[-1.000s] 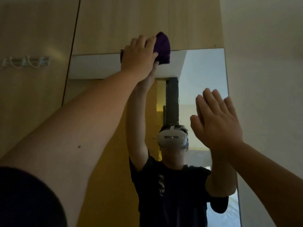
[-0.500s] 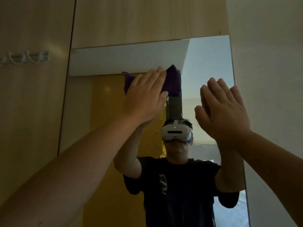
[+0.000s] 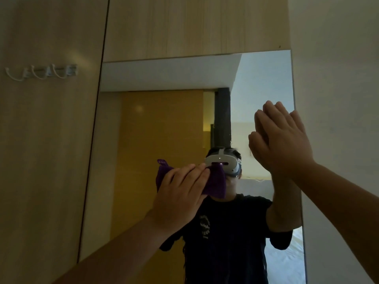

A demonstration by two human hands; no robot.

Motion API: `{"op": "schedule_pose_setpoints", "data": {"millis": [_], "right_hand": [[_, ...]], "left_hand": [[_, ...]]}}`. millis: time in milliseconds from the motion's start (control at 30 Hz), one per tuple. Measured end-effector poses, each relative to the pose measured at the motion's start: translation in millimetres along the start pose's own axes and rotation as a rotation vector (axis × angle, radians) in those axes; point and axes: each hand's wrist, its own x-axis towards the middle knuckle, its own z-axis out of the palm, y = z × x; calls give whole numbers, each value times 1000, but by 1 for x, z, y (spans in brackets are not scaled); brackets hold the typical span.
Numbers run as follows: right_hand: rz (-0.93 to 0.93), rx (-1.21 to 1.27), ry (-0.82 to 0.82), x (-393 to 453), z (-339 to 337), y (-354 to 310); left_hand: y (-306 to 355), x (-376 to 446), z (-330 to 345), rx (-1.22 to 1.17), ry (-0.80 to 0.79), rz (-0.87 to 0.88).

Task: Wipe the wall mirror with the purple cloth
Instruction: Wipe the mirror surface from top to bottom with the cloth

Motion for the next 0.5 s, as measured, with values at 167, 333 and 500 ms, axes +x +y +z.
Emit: {"op": "schedule_pose_setpoints", "data": {"millis": [167, 333, 500], "right_hand": [[-19, -5, -36, -9, -3, 13], [-31, -40, -37, -16, 5, 19], [-38, -34, 3, -18, 12, 18]], "left_hand": [[-5, 19, 0, -44, 116, 3], [-23, 93, -14, -119, 158, -55], [-47, 218, -26, -121, 171, -175]]}}
